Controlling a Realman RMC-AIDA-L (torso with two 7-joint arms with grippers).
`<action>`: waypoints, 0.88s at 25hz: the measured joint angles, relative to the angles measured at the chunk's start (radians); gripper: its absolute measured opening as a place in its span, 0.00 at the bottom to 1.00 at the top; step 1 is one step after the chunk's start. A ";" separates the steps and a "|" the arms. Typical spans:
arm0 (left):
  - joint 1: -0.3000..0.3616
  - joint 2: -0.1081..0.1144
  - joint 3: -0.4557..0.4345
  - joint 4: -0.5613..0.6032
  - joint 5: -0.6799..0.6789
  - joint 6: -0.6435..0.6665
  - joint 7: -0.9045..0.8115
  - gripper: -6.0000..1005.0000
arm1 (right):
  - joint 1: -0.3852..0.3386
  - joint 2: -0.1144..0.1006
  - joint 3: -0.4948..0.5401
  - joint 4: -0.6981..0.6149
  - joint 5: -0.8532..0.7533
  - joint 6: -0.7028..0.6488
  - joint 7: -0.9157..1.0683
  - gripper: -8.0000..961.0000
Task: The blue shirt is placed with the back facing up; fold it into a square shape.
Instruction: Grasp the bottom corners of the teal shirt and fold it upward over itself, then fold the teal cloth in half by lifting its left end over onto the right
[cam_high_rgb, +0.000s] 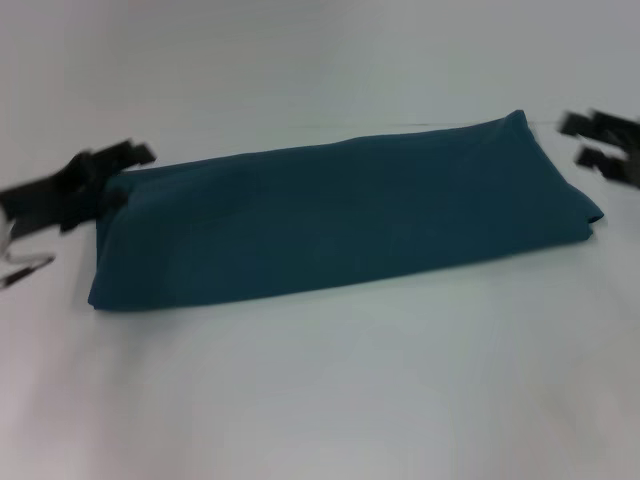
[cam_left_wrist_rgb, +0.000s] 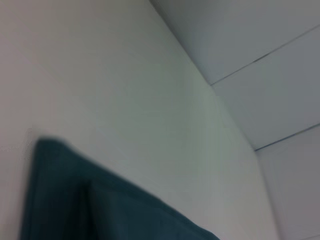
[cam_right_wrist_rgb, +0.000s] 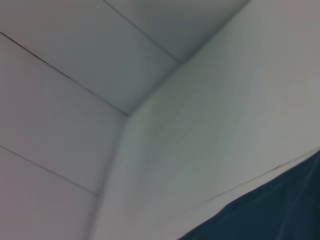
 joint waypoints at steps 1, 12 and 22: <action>0.018 0.000 -0.022 -0.008 -0.015 0.036 -0.001 0.73 | -0.036 -0.005 0.018 0.016 0.037 -0.061 -0.007 0.78; 0.188 0.003 -0.255 -0.018 0.031 0.406 -0.172 0.86 | -0.180 -0.059 0.112 0.056 0.065 -0.323 -0.008 0.81; 0.190 -0.023 -0.242 -0.059 0.079 0.253 -0.238 0.86 | -0.164 -0.060 0.116 0.056 0.036 -0.309 -0.016 0.81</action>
